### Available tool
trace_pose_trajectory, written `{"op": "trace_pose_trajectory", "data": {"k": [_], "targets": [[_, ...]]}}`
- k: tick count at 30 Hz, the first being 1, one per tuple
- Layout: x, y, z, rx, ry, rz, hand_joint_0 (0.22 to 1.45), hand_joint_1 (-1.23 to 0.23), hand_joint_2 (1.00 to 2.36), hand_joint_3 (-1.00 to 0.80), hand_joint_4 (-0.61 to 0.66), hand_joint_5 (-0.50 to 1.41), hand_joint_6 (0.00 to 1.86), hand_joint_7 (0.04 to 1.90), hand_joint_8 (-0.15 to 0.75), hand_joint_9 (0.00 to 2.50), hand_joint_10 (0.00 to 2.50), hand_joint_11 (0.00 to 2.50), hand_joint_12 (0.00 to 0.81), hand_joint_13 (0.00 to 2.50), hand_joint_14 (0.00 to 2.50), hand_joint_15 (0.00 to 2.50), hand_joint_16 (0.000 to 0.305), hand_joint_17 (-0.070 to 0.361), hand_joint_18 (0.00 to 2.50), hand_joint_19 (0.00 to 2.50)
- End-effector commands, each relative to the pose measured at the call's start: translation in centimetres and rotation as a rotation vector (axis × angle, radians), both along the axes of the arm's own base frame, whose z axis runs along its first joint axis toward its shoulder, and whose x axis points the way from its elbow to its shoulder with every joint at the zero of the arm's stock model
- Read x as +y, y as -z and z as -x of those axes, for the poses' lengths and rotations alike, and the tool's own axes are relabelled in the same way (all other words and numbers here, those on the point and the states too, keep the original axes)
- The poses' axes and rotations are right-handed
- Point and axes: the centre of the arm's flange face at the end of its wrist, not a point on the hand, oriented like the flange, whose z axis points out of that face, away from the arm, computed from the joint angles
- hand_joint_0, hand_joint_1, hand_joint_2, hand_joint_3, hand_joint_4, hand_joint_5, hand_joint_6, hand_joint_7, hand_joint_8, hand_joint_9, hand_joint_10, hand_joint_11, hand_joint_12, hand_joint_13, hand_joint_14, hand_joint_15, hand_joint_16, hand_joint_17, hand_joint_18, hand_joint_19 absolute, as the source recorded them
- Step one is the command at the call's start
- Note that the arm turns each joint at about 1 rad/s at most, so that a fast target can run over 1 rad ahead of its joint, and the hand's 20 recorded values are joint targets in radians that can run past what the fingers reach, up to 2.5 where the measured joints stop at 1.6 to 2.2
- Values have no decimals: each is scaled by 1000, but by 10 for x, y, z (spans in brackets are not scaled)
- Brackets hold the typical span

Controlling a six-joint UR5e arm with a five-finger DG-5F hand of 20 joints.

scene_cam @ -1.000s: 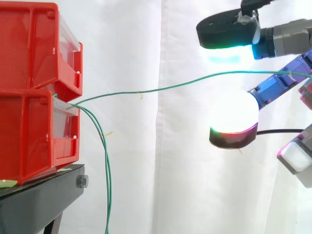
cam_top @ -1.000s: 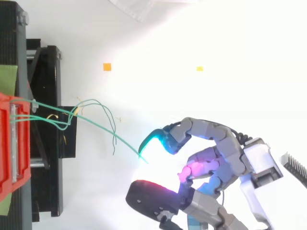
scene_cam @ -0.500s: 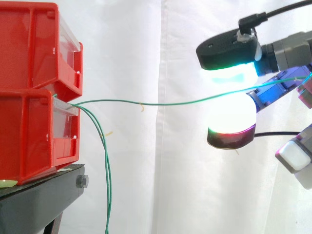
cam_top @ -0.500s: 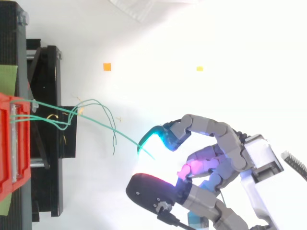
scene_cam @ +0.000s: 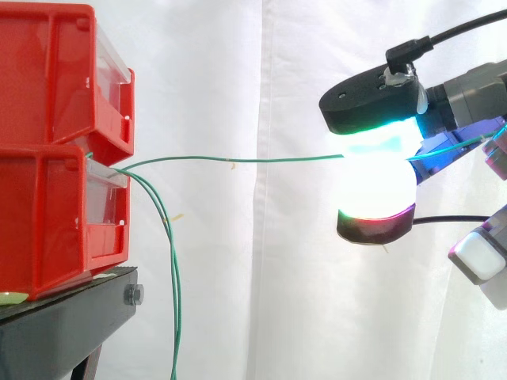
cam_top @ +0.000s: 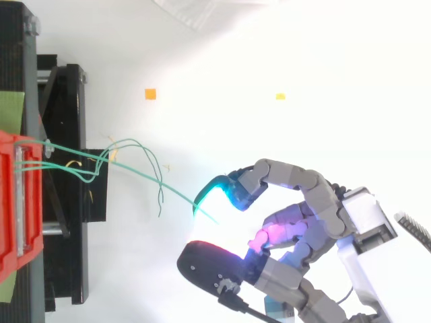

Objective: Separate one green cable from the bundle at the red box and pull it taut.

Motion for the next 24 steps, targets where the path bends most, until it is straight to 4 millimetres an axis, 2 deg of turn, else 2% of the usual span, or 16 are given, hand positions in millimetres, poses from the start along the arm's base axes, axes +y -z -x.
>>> {"op": "trace_pose_trajectory", "data": {"k": [1,7,14,24], "targets": [[-1,0,0,1,1,-1,686,-743,1013,-333,1,26,781,1072,261,1841,32,1015,335,1223,25,752,41,92,810,706],[-2,1,0,6,3,-11,706,-722,1012,-336,29,29,767,1126,258,1786,30,963,335,1205,25,787,40,91,785,698],[-5,2,-1,10,8,-19,711,-741,1017,-234,89,54,690,1341,234,1649,25,761,325,1198,24,819,40,90,775,682],[-8,2,-2,10,13,-19,710,-748,1016,-195,93,64,662,1444,233,1681,26,768,338,1260,24,869,40,91,815,691]]}}
